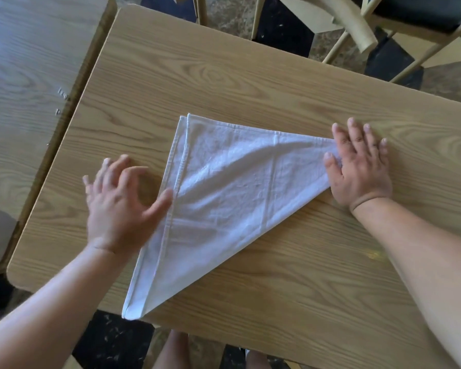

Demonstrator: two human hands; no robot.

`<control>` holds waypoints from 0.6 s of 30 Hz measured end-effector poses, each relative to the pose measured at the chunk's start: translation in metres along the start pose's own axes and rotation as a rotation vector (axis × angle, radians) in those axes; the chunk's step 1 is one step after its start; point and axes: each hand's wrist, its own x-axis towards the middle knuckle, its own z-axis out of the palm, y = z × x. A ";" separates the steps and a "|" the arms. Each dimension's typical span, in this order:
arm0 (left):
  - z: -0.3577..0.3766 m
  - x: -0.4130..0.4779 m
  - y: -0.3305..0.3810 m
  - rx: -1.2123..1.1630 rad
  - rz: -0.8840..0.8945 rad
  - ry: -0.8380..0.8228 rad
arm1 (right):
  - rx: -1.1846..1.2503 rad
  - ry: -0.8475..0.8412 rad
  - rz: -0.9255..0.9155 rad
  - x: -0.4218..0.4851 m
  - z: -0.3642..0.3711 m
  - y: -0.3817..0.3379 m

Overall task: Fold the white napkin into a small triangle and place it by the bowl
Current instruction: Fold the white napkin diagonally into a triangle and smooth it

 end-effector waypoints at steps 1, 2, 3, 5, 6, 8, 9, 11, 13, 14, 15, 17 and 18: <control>0.007 -0.002 0.021 0.002 0.080 0.067 | -0.001 0.008 0.000 0.000 0.000 0.000; 0.016 -0.006 0.045 0.000 0.206 0.114 | -0.004 0.014 -0.001 0.001 0.000 0.001; 0.029 -0.009 0.072 -0.032 0.340 0.114 | -0.007 0.019 -0.003 0.001 0.001 0.001; 0.056 -0.015 0.128 -0.115 0.537 -0.015 | -0.016 0.030 -0.008 0.001 0.002 0.002; 0.068 -0.018 0.153 -0.124 0.606 -0.093 | -0.015 0.035 -0.009 0.001 0.003 0.002; 0.091 -0.020 0.191 -0.089 0.704 -0.186 | -0.004 0.040 -0.010 0.002 0.003 0.002; 0.101 -0.020 0.203 -0.060 0.735 -0.205 | 0.002 0.046 -0.013 0.003 0.003 0.003; 0.118 -0.017 0.209 -0.002 0.747 -0.217 | -0.003 0.079 -0.029 0.004 0.004 0.005; 0.127 -0.015 0.197 0.017 0.766 -0.180 | -0.015 0.092 -0.030 0.003 0.005 0.005; 0.127 -0.016 0.187 0.030 0.792 -0.158 | -0.015 0.090 -0.029 0.003 0.005 0.004; 0.126 -0.019 0.176 0.046 0.811 -0.137 | -0.012 0.090 -0.030 0.002 0.006 0.004; 0.114 -0.029 0.150 0.057 0.800 -0.121 | -0.007 0.099 -0.030 0.001 0.006 0.004; 0.105 -0.036 0.134 0.060 0.774 -0.120 | -0.001 0.100 -0.029 0.001 0.006 0.005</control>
